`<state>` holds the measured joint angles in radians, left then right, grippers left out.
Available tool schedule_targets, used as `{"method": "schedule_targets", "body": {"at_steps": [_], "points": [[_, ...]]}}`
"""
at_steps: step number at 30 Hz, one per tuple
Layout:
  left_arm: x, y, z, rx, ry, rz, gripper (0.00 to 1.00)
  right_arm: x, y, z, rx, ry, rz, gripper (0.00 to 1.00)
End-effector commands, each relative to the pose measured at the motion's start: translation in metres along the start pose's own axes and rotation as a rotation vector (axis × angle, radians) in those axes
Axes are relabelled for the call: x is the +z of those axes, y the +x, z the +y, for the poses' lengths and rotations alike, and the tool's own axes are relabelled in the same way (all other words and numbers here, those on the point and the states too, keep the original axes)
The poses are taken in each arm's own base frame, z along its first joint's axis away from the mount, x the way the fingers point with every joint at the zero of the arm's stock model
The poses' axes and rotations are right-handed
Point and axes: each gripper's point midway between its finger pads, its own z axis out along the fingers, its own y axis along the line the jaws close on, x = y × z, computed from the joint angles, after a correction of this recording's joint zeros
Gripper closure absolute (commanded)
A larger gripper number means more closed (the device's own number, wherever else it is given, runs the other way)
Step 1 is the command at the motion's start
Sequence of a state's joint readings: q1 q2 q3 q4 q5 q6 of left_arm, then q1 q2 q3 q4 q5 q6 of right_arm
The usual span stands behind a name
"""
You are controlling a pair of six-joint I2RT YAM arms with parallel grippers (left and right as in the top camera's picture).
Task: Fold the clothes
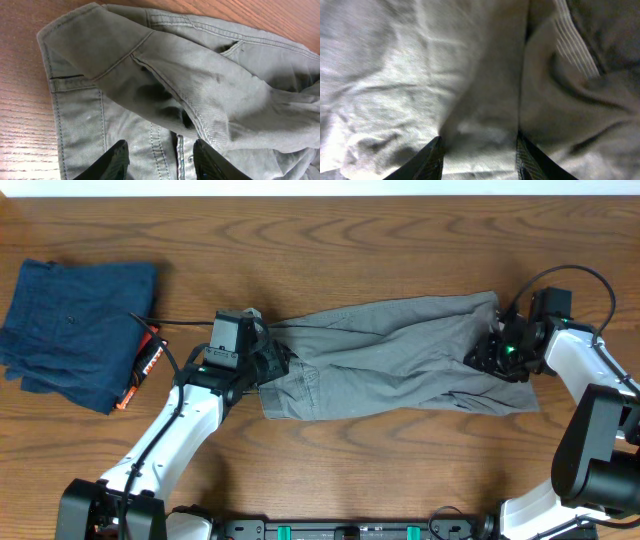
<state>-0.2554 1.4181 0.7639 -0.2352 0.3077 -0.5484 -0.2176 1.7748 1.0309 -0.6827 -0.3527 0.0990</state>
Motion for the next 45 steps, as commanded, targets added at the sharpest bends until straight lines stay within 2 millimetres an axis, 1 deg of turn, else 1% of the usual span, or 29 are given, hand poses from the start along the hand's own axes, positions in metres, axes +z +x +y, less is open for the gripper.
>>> {"method": "schedule_targets", "body": {"at_steps": [1, 3, 7, 13, 15, 16, 20, 23, 26, 28, 31, 33, 35, 37, 39, 40, 42, 45], "points": [[0.001, -0.002, 0.003, 0.009, -0.016, -0.004, 0.56, 0.003, 0.007, -0.014, 0.054, 0.067, 0.024, 0.55], [0.001, -0.002, 0.003, 0.009, -0.016, -0.004, 0.56, 0.004, 0.008, -0.014, 0.054, 0.064, 0.027, 0.56], [0.001, -0.002, 0.003, 0.009, -0.015, -0.004, 0.56, 0.005, 0.008, -0.011, 0.051, 0.052, 0.028, 0.64], [0.001, -0.001, 0.003, 0.008, -0.016, -0.003, 0.56, 0.007, 0.009, -0.004, 0.029, 0.042, 0.029, 0.83], [0.001, -0.001, 0.004, 0.008, -0.016, -0.002, 0.56, 0.008, 0.009, -0.003, 0.025, 0.042, 0.029, 0.97], [0.001, -0.001, 0.004, 0.008, -0.016, -0.002, 0.56, 0.008, 0.008, -0.002, 0.024, 0.041, 0.027, 0.99], [0.001, 0.000, 0.004, 0.008, -0.019, 0.001, 0.56, 0.006, 0.001, -0.001, 0.019, 0.030, -0.002, 0.99], [0.001, 0.000, 0.004, 0.007, -0.019, 0.001, 0.56, -0.004, -0.012, 0.008, 0.008, -0.021, -0.041, 0.99], [0.001, 0.000, 0.004, 0.007, -0.019, 0.001, 0.56, -0.025, -0.024, 0.019, -0.015, -0.055, -0.073, 0.99], [0.001, 0.000, 0.004, 0.008, -0.019, 0.001, 0.56, -0.045, -0.033, 0.025, -0.040, -0.057, -0.108, 0.99], [0.001, -0.001, 0.004, 0.008, -0.019, 0.000, 0.57, -0.086, -0.047, 0.040, -0.087, -0.062, -0.197, 0.99], [0.001, 0.000, 0.004, 0.008, -0.019, 0.001, 0.57, -0.116, -0.052, 0.052, -0.113, -0.068, -0.265, 0.99], [0.001, -0.001, 0.004, 0.008, -0.020, 0.000, 0.57, -0.146, -0.052, 0.062, -0.134, -0.070, -0.334, 0.99], [0.001, 0.000, 0.004, 0.008, -0.019, 0.001, 0.57, -0.176, -0.046, 0.070, -0.137, -0.071, -0.397, 0.99], [0.001, 0.000, 0.004, 0.008, -0.019, 0.001, 0.57, -0.196, -0.037, 0.074, -0.134, -0.064, -0.439, 0.99], [0.001, 0.000, 0.004, 0.008, -0.019, 0.001, 0.57, -0.206, -0.030, 0.073, -0.122, -0.045, -0.460, 0.99], [0.001, 0.000, 0.004, 0.008, -0.019, 0.001, 0.56, -0.220, -0.017, 0.068, -0.088, 0.000, -0.480, 0.99], [0.001, 0.000, 0.004, 0.008, -0.019, 0.001, 0.56, -0.231, 0.007, 0.060, -0.046, 0.051, -0.472, 0.99]]}}
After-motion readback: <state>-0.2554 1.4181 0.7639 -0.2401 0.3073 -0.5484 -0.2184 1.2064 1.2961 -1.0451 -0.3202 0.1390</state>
